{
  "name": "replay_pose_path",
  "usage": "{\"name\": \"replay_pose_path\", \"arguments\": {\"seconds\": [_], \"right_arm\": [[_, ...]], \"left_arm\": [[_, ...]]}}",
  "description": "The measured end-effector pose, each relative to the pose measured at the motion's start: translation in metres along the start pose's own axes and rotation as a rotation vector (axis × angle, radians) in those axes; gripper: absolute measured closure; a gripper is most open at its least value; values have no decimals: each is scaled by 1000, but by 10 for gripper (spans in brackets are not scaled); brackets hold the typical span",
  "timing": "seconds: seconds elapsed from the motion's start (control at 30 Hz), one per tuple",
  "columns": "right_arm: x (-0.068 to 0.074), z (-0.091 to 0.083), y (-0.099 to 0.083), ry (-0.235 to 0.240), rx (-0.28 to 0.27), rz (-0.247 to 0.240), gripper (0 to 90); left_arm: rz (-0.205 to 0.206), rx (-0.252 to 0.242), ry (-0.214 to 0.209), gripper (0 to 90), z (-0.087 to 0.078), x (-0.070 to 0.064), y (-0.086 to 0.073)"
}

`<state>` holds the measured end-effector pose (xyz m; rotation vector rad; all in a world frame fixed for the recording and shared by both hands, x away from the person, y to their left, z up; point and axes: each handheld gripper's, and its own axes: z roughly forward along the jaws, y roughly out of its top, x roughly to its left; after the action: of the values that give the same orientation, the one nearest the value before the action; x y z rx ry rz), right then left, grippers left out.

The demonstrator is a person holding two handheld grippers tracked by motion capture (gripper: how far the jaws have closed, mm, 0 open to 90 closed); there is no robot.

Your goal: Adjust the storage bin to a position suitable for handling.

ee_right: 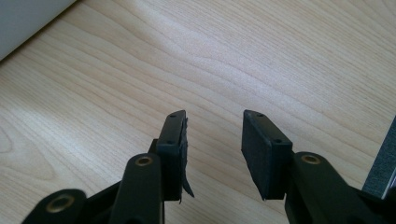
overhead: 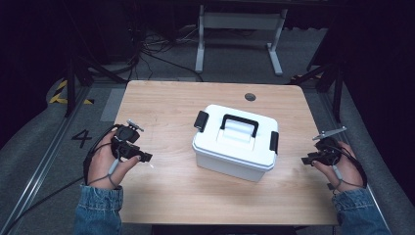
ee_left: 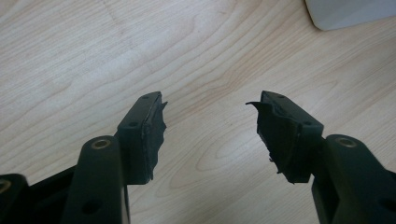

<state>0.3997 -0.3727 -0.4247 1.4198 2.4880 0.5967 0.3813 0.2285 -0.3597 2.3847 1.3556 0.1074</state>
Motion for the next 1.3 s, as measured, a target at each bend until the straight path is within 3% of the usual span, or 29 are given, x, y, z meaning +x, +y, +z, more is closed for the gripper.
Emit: {"name": "replay_pose_path", "arguments": {"seconds": [0.33, 0.5, 0.63, 1.0, 1.3], "right_arm": [[2, 1, 0, -6, 8, -8, 611], [7, 1, 0, -4, 9, -17, 606], [6, -2, -1, -2, 3, -13, 604], [10, -3, -10, 10, 4, -10, 594], [11, -4, -13, 25, -10, -12, 587]], "left_arm": [[56, -24, -35, 422, -14, -14, 18], [109, -35, -25, 420, -29, -23, 34], [140, -42, -51, 422, -33, -30, 42], [248, -52, -99, 421, -42, -62, 85], [307, -61, -123, 419, -42, -88, 123]]}}
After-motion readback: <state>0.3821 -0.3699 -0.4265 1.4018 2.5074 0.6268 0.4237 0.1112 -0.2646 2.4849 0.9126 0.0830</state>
